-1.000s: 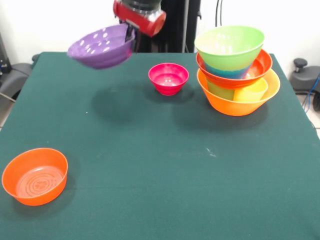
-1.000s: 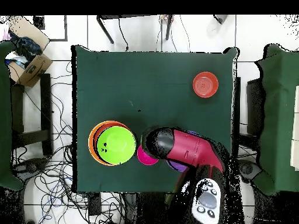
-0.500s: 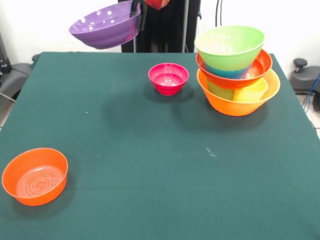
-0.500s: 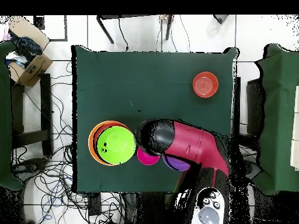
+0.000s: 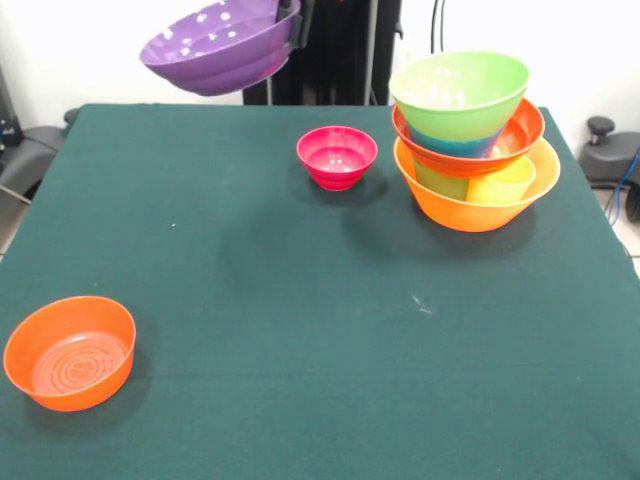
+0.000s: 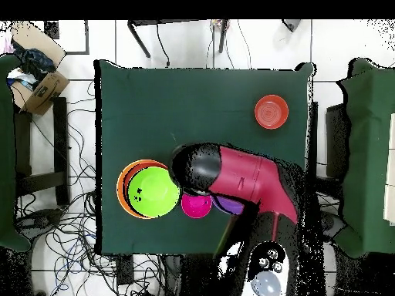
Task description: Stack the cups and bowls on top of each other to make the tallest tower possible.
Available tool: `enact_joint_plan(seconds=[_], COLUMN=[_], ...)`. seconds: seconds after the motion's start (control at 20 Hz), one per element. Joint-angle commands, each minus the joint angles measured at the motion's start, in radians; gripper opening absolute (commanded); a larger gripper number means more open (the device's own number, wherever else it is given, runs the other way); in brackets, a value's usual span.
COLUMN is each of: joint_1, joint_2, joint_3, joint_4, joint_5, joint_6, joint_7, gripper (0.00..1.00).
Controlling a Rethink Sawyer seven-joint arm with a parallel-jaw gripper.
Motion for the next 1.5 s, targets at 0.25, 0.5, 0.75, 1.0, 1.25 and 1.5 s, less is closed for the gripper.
enact_joint_plan(seconds=[0.25, 0.5, 0.75, 1.0, 1.25, 1.5], joint_1=[0.082, 0.131, 0.176, 0.207, 0.238, 0.275], joint_2=[0.034, 0.067, 0.101, 0.125, 0.155, 0.164], joint_3=[0.108, 0.077, 0.057, 0.049, 0.037, 0.018], joint_4=[-0.057, -0.096, -0.153, -0.198, -0.248, -0.251], joint_5=[0.035, 0.035, 0.055, 0.085, 0.103, 0.117], joint_6=[0.067, 0.075, 0.118, 0.156, 0.198, 0.221], joint_7=[0.129, 0.185, 0.237, 0.269, 0.306, 0.362], gripper=[0.0, 0.0, 0.0, 0.0, 0.0, 0.0])
